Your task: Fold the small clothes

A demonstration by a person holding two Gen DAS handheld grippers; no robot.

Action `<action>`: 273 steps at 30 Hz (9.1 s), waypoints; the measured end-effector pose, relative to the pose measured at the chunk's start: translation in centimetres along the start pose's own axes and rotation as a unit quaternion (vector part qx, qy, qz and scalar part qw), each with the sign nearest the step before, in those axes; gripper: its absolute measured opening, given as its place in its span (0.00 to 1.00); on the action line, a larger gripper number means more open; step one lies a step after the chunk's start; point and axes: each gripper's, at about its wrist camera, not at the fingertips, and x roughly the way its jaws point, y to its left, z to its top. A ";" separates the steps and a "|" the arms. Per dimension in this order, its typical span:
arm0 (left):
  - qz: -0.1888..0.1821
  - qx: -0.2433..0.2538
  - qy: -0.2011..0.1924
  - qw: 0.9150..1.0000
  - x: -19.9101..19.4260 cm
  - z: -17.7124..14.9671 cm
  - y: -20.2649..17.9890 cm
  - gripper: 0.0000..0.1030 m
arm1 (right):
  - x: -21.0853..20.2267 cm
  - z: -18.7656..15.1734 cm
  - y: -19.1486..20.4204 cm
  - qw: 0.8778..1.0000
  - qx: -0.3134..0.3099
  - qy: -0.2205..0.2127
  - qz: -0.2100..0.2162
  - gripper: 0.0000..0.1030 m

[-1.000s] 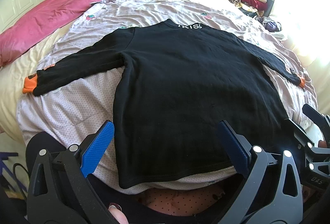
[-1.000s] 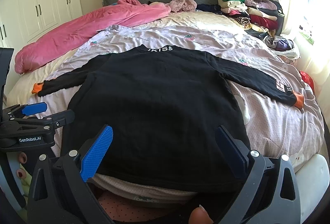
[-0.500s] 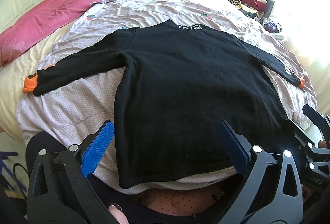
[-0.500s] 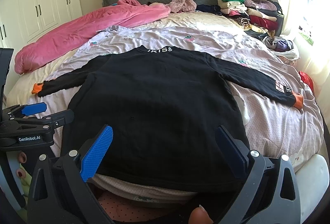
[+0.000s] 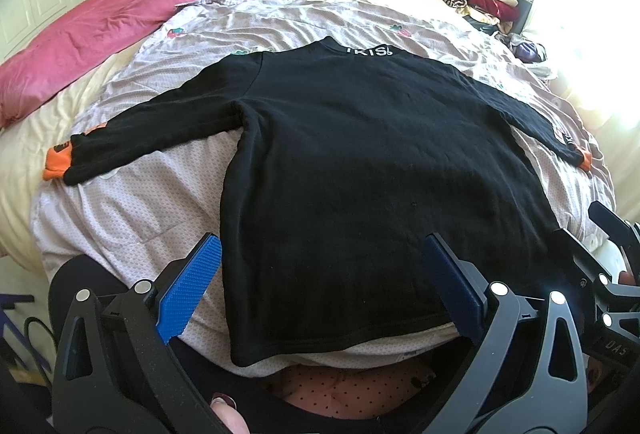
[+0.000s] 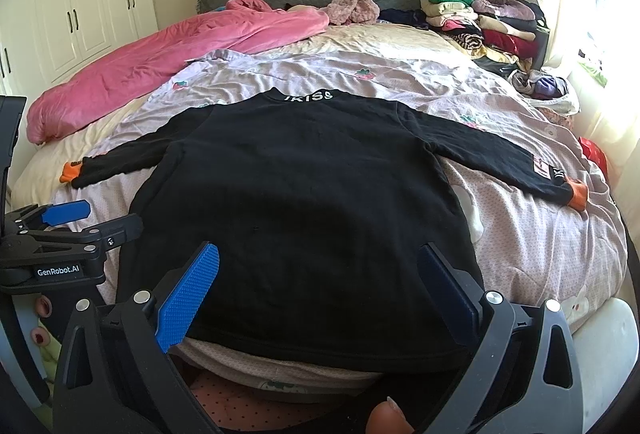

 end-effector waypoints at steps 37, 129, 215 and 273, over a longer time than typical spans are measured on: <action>-0.014 0.012 -0.030 0.999 2.0 8.3 -1.9 0.91 | 1.1 7.9 -3.6 0.999 0.026 -0.030 -0.011 0.96; -0.067 0.092 0.039 0.993 23.4 15.5 -16.7 0.91 | 17.2 5.0 -39.4 0.881 0.365 0.078 -0.291 0.45; -0.152 -0.131 -0.063 0.978 15.0 18.4 -3.1 0.03 | 15.4 13.9 -22.3 0.980 0.193 -0.051 -0.014 0.28; -0.061 -0.039 0.053 0.996 20.4 14.0 2.3 0.22 | 26.0 10.5 -10.7 0.988 -0.032 0.150 -0.020 0.44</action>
